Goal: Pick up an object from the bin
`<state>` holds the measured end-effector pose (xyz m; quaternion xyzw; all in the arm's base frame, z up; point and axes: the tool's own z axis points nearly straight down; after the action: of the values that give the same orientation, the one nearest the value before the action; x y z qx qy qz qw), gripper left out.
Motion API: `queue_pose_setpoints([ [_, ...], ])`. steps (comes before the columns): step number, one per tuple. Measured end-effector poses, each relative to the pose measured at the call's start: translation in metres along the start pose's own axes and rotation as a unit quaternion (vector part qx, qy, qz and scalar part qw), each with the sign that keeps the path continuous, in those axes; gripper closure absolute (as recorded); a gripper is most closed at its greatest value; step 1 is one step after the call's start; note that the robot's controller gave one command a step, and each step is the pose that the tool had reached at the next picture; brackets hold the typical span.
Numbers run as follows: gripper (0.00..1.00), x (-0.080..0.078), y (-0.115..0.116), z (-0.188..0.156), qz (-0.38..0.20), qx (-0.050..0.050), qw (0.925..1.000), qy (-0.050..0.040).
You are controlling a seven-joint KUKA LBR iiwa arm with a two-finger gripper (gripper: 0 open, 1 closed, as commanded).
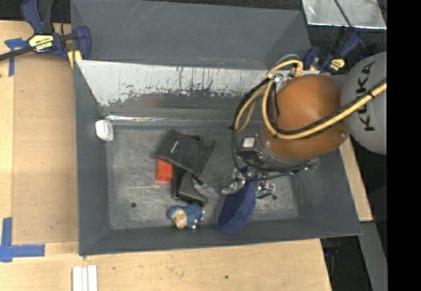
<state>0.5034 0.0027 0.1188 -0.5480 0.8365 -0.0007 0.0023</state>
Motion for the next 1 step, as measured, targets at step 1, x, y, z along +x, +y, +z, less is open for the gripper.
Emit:
queue_pose_setpoints([
  [1,1.00,-0.0007,-0.0016,-0.0395,0.002,0.001,1.0000,-0.0002],
])
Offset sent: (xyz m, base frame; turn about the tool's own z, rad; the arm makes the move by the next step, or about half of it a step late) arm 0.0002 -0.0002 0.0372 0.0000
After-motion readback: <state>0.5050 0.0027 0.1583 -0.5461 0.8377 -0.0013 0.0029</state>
